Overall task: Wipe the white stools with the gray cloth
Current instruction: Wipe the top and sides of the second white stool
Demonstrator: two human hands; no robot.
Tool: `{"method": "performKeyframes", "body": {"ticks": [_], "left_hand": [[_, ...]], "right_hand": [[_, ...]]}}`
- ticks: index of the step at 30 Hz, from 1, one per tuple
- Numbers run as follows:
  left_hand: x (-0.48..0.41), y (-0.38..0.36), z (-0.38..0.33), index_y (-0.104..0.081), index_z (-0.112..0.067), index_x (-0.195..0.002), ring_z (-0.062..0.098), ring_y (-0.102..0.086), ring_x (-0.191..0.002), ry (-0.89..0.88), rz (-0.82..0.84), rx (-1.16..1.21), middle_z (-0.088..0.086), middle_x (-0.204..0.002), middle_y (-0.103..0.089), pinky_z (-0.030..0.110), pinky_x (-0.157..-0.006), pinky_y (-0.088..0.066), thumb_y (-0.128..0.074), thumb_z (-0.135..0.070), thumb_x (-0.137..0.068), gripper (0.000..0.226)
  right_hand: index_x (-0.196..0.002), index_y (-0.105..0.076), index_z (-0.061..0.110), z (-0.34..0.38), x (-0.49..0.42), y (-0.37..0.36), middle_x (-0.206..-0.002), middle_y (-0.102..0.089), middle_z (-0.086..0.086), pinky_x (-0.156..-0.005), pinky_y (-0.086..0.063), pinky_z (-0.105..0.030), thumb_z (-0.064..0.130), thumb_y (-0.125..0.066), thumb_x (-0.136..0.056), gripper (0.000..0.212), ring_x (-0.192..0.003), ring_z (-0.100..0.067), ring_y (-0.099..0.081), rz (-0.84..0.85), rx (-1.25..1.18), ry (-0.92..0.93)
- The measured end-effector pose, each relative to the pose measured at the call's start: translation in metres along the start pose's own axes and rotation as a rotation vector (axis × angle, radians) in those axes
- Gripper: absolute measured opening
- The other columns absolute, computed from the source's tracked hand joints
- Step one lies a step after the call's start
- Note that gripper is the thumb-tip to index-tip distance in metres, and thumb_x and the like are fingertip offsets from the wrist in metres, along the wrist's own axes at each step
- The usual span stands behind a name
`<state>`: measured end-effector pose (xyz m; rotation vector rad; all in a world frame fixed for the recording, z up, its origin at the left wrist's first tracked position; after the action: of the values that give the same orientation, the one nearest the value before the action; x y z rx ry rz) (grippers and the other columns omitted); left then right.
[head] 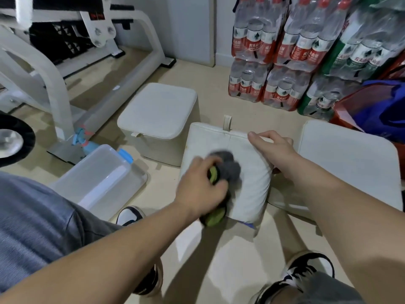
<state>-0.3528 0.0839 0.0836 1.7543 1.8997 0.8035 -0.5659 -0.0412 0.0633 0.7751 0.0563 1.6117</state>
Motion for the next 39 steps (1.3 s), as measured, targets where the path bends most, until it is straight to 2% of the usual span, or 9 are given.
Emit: {"method": "performKeyframes", "body": {"ticks": [2,7,14,18,21,26,31,34,39], "left_hand": [[-0.030,0.010,-0.012,-0.052,-0.040,-0.141,0.017,-0.053,-0.105,-0.016,-0.146,0.036,-0.003,-0.122,-0.045,0.027,-0.094,-0.046,-0.067,-0.027,-0.089,0.056],[-0.062,-0.009,0.000,-0.030,-0.041,-0.158,0.031,-0.040,-0.127,0.002,-0.004,-0.222,0.005,-0.143,-0.034,0.044,-0.099,-0.049,-0.061,-0.027,-0.091,0.075],[0.005,-0.013,0.053,-0.036,-0.041,-0.145,0.031,-0.059,-0.094,0.169,0.106,-0.286,0.003,-0.130,-0.041,0.033,-0.076,-0.049,-0.065,-0.035,-0.087,0.065],[0.044,-0.001,0.080,-0.040,-0.046,-0.127,0.026,-0.059,-0.086,0.322,0.207,-0.303,-0.002,-0.113,-0.050,0.037,-0.078,-0.054,-0.062,-0.038,-0.080,0.052],[0.030,0.015,0.065,-0.050,-0.043,-0.112,0.024,-0.063,-0.088,0.387,0.001,-0.016,-0.003,-0.098,-0.063,0.041,-0.080,-0.056,-0.060,-0.037,-0.074,0.039],[-0.036,0.036,0.008,-0.050,-0.038,-0.137,0.020,-0.055,-0.108,0.101,-0.233,0.146,-0.002,-0.127,-0.045,0.033,-0.099,-0.047,-0.066,-0.024,-0.089,0.052],[-0.084,0.013,-0.008,-0.030,-0.041,-0.158,0.033,-0.034,-0.135,0.041,-0.069,-0.153,0.007,-0.151,-0.029,0.044,-0.117,-0.035,-0.063,-0.037,-0.093,0.073],[-0.063,-0.005,0.006,-0.023,-0.033,-0.161,0.034,-0.029,-0.137,0.020,-0.121,-0.245,0.012,-0.157,-0.024,0.045,-0.114,-0.035,-0.064,-0.030,-0.094,0.078],[-0.012,-0.014,0.040,-0.037,-0.033,-0.148,0.032,-0.051,-0.119,0.128,-0.048,-0.213,0.006,-0.132,-0.042,0.039,-0.091,-0.049,-0.070,-0.030,-0.088,0.068]], "right_hand": [[-0.115,-0.068,0.044,-0.001,0.000,0.000,-0.136,-0.032,0.001,-0.113,-0.049,-0.050,0.084,-0.067,-0.080,0.053,-0.127,-0.029,-0.050,-0.007,-0.011,0.004],[-0.115,-0.068,0.044,0.000,-0.001,-0.001,-0.136,-0.032,0.001,-0.112,-0.049,-0.046,0.081,-0.067,-0.083,0.049,-0.127,-0.028,-0.052,-0.015,-0.009,0.012],[-0.120,-0.065,0.042,0.006,-0.006,0.001,-0.138,-0.030,0.002,-0.112,-0.049,-0.053,0.082,-0.067,-0.082,0.056,-0.125,-0.032,-0.050,-0.018,-0.013,-0.017],[-0.119,-0.066,0.042,0.007,-0.004,0.001,-0.145,-0.030,0.002,-0.113,-0.048,-0.052,0.082,-0.069,-0.080,0.056,-0.129,-0.031,-0.050,-0.005,-0.011,0.003],[-0.111,-0.067,0.046,0.005,0.001,0.001,-0.143,-0.035,0.003,-0.107,-0.052,-0.051,0.086,-0.071,-0.074,0.054,-0.125,-0.031,-0.052,-0.004,-0.043,-0.012],[-0.107,-0.071,0.041,0.002,0.008,-0.003,-0.137,-0.060,-0.001,-0.070,-0.051,-0.034,0.076,-0.077,-0.078,0.046,-0.109,-0.021,-0.064,0.018,-0.115,0.004],[-0.108,-0.069,0.044,-0.003,0.007,-0.004,-0.139,-0.055,-0.005,-0.068,-0.049,-0.032,0.078,-0.072,-0.081,0.043,-0.112,-0.023,-0.063,0.017,-0.074,0.015],[-0.109,-0.068,0.046,-0.004,0.004,-0.005,-0.141,-0.052,-0.005,-0.072,-0.050,-0.033,0.083,-0.070,-0.077,0.048,-0.116,-0.026,-0.060,0.016,-0.060,0.014],[-0.110,-0.067,0.047,-0.002,0.002,-0.003,-0.142,-0.052,-0.004,-0.076,-0.054,-0.036,0.087,-0.070,-0.073,0.054,-0.118,-0.028,-0.060,0.025,-0.048,-0.005]]}}
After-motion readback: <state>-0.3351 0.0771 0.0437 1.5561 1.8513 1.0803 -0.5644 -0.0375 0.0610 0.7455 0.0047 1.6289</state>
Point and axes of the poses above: each hand's wrist, its own x-axis away from the middle knuckle, its own y-axis out of the back of the hand, z = x × y, the point moved 2 cm from there along -x, towards the middle knuckle
